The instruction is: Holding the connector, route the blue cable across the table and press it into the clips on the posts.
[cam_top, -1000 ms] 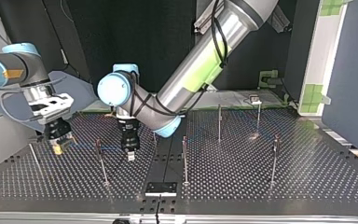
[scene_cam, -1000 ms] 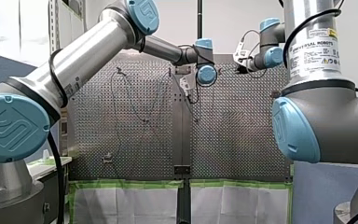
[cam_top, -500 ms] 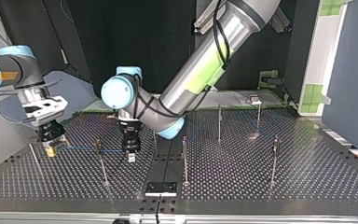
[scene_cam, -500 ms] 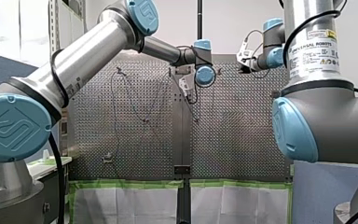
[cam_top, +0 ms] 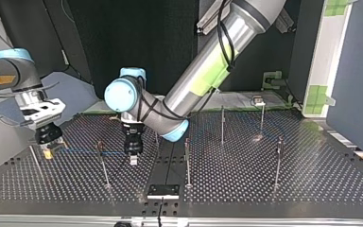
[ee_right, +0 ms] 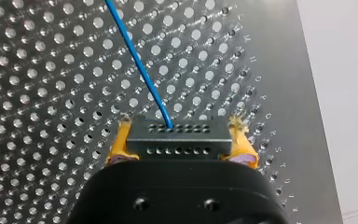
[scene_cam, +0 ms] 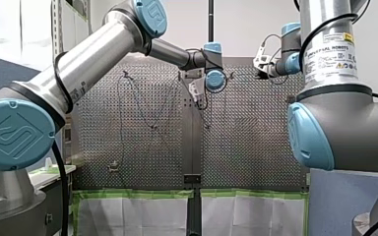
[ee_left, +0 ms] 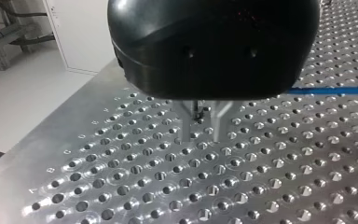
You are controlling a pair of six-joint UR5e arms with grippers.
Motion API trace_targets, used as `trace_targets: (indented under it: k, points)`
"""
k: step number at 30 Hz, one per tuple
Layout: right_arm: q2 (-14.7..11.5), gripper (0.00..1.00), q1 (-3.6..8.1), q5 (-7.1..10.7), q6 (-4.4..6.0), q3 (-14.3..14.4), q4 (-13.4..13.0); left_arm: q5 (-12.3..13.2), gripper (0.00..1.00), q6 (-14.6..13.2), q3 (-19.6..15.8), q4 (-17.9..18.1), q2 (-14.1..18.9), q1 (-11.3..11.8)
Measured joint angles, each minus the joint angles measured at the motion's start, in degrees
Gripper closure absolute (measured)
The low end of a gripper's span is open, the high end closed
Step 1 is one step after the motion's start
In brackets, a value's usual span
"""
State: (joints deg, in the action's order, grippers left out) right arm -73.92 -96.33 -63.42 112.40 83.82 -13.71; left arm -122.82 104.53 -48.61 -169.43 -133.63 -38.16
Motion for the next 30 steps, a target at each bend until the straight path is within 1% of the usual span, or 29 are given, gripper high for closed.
trace_targets:
  k: [1, 2, 3, 4, 9, 12, 22, 26, 30]
  points:
    - [0.00, 1.00, 0.00, 0.02, -0.07, 0.00, 0.03, 0.40, 0.38, 0.04, -0.24, -0.09, 0.01, -0.02]
    - [0.01, 1.00, 0.00, 0.02, -0.13, 0.00, 0.07, 0.68, 0.12, 0.06, -0.50, -0.10, 0.03, -0.05]
    - [0.02, 1.00, -0.01, 0.03, -0.20, 0.00, 0.10, 0.90, 0.12, 0.11, -0.76, -0.14, 0.02, -0.11]
    - [0.02, 1.00, -0.03, 0.04, -0.24, 0.00, 0.12, 1.13, 0.00, 0.18, -1.08, -0.26, 0.00, -0.21]
    - [0.02, 1.00, -0.23, 0.05, -0.42, 0.00, 0.19, 1.47, 0.00, 0.21, -2.28, -1.24, 0.03, -0.65]
    - [0.03, 1.00, -0.37, 0.05, -0.53, 0.00, 0.26, 1.49, 0.00, 0.71, -2.48, -2.36, 0.03, -1.00]
    - [0.03, 1.00, -0.71, 0.05, -0.64, 0.06, 0.49, 1.33, 0.00, 4.27, -2.58, -6.98, 0.13, -2.19]
    - [0.03, 1.00, -0.79, 0.05, -0.72, 0.07, 0.58, 0.17, 0.00, 5.99, -2.78, -8.82, 0.73, -2.80]
    - [0.03, 1.00, -0.81, 0.05, -0.82, 0.08, 0.60, -0.48, 0.00, 6.78, -3.80, -10.17, 2.19, -3.28]
